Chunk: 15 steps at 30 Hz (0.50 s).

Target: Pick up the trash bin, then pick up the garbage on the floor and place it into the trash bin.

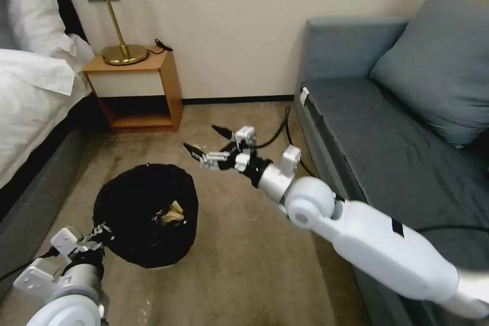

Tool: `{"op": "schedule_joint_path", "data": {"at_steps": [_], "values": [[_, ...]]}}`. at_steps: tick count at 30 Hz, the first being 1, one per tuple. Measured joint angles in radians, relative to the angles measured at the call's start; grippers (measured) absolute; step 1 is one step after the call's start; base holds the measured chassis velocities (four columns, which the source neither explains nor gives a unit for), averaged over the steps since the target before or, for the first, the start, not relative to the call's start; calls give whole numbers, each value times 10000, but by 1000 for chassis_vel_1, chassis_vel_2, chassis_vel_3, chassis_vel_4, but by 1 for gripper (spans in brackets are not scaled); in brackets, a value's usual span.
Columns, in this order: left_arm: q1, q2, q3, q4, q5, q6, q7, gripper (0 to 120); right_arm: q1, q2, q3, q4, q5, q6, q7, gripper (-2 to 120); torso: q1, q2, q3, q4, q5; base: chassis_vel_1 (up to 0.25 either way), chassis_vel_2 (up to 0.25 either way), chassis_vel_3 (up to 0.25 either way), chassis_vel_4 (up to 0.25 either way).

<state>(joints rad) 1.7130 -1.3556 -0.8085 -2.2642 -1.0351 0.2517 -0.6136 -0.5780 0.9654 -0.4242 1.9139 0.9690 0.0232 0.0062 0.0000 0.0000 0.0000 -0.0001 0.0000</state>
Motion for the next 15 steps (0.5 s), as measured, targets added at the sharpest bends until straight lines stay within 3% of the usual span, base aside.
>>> {"op": "schedule_joint_path", "data": {"at_steps": [9, 15], "values": [[-314, 190, -68, 927, -147, -427, 15, 7, -264, -190, 93, 42, -27, 81, -74, 100, 0, 0, 0, 1, 0, 0, 0, 0, 0], [-660, 314, -68, 1725, -697, -675, -12, 7, -465, -232, 99, 80, -175, 129, -158, 100, 0, 0, 0, 1, 0, 0, 0, 0, 0]]}}
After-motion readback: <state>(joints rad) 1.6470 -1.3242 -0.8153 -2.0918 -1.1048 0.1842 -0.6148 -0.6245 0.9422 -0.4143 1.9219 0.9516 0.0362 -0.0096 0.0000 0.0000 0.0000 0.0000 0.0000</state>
